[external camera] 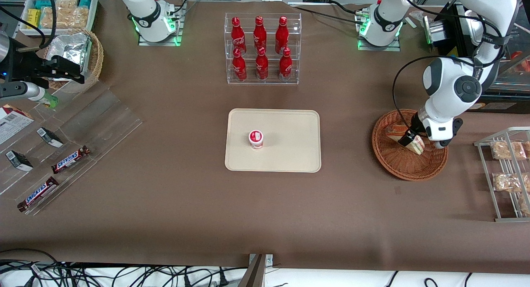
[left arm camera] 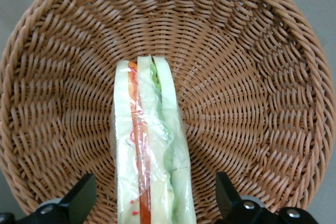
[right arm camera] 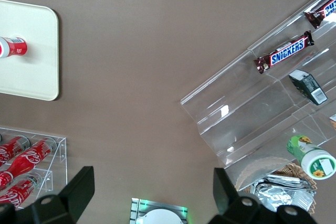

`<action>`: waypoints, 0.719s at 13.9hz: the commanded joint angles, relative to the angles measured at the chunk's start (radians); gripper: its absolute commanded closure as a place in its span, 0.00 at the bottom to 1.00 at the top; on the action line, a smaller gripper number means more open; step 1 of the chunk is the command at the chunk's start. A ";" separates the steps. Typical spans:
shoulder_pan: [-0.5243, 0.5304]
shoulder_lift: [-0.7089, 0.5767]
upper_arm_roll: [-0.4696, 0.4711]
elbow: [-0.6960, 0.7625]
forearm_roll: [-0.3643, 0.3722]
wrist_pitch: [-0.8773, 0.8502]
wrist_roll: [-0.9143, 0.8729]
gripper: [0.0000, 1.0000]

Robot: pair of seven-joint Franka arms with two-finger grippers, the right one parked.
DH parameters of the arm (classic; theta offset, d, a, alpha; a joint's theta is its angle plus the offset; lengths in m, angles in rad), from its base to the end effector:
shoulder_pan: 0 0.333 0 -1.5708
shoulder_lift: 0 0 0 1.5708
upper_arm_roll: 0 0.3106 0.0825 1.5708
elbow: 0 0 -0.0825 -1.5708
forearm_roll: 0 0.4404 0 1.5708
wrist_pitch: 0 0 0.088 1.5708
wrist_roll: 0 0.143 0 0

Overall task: Place sandwich from basket to tray
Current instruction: 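Close the left gripper on the sandwich and lift it from the basket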

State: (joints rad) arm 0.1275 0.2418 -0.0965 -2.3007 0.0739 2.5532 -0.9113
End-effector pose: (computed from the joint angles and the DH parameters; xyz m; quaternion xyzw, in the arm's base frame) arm 0.5605 0.0153 0.1562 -0.9038 -0.4277 -0.0095 0.0056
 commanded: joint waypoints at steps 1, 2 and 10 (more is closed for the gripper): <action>0.004 0.010 -0.003 -0.008 0.021 0.019 -0.017 0.00; 0.004 0.013 -0.002 -0.008 0.021 0.019 -0.020 0.04; 0.004 0.007 -0.005 -0.005 0.113 -0.004 -0.034 1.00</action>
State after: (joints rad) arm 0.1278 0.2587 -0.0969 -2.3007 0.1350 2.5553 -0.9263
